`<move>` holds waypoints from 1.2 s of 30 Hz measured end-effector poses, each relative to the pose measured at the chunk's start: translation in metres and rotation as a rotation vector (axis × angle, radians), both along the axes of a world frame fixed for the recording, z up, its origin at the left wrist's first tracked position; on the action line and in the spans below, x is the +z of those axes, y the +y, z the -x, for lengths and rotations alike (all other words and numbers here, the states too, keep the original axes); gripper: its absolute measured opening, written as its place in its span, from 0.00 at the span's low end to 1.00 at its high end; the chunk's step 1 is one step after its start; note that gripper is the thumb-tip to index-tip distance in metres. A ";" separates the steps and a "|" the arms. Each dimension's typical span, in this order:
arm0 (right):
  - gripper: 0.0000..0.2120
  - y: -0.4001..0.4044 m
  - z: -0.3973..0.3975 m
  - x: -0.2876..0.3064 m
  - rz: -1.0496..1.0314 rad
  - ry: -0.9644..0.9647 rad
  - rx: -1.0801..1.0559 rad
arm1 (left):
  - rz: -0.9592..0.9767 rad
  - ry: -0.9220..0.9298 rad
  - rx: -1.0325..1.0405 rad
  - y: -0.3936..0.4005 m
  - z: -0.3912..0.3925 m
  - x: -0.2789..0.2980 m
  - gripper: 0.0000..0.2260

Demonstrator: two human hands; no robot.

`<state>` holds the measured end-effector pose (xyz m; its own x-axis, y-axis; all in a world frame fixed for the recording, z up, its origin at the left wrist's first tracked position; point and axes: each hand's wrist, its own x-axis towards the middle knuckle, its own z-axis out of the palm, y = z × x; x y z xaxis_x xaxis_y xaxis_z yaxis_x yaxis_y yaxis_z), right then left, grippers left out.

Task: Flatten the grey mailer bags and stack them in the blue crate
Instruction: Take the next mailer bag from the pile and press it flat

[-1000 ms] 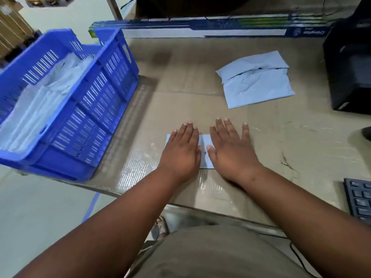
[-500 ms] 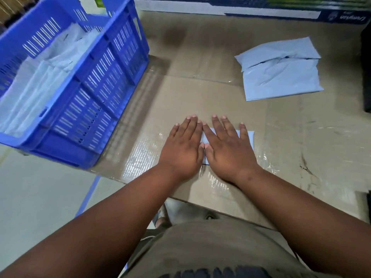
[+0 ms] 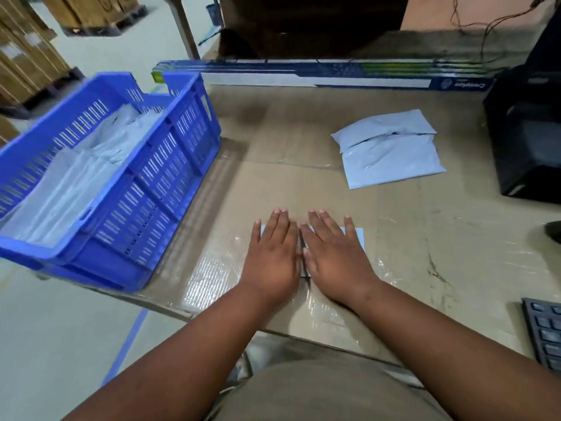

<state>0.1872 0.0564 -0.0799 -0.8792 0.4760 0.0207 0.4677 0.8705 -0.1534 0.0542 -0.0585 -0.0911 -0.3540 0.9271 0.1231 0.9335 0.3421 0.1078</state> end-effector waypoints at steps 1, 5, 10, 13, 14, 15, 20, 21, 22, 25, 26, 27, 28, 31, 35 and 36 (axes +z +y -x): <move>0.29 -0.002 -0.006 0.000 0.005 0.035 0.005 | -0.039 -0.056 -0.037 0.000 -0.007 -0.001 0.27; 0.30 -0.010 -0.031 -0.017 0.027 0.005 0.033 | -0.031 -0.098 -0.109 -0.008 -0.023 -0.020 0.29; 0.32 -0.002 -0.038 -0.022 0.017 -0.052 0.052 | -0.025 -0.004 -0.135 -0.015 -0.016 -0.025 0.29; 0.33 -0.002 -0.040 -0.024 0.007 -0.078 0.014 | -0.024 0.008 -0.116 -0.017 -0.014 -0.025 0.29; 0.33 -0.001 -0.041 -0.024 0.007 -0.079 0.005 | -0.021 0.005 -0.113 -0.017 -0.014 -0.025 0.30; 0.33 -0.001 -0.041 -0.024 0.008 -0.080 0.001 | -0.014 0.004 -0.110 -0.017 -0.014 -0.025 0.30; 0.34 0.001 -0.041 -0.020 0.033 -0.105 0.011 | 0.062 -0.015 -0.101 -0.018 -0.011 -0.020 0.31; 0.34 0.003 -0.042 -0.020 0.037 -0.107 0.017 | 0.079 -0.025 -0.103 -0.019 -0.009 -0.018 0.31; 0.35 0.005 -0.044 -0.019 0.037 -0.111 0.020 | 0.095 -0.032 -0.097 -0.022 -0.005 -0.016 0.32; 0.35 0.013 -0.050 -0.008 0.032 -0.097 -0.029 | 0.125 -0.036 -0.030 -0.032 0.014 -0.007 0.33; 0.35 0.015 -0.048 -0.003 0.030 -0.075 -0.047 | 0.118 -0.026 -0.023 -0.033 0.019 -0.005 0.33; 0.34 0.015 -0.045 0.001 0.034 -0.051 -0.042 | 0.111 -0.021 -0.034 -0.033 0.022 -0.003 0.32; 0.33 0.014 -0.039 0.004 0.050 -0.035 -0.010 | 0.106 -0.030 -0.067 -0.030 0.021 -0.003 0.31; 0.32 0.000 -0.024 -0.003 0.109 -0.046 0.100 | 0.089 -0.069 -0.176 -0.020 0.003 -0.007 0.30; 0.37 -0.001 -0.035 -0.018 0.043 -0.086 0.062 | 0.064 -0.032 -0.136 -0.026 0.003 -0.016 0.31; 0.38 0.004 -0.040 -0.018 0.048 -0.092 0.043 | 0.072 -0.040 -0.094 -0.031 0.011 -0.017 0.32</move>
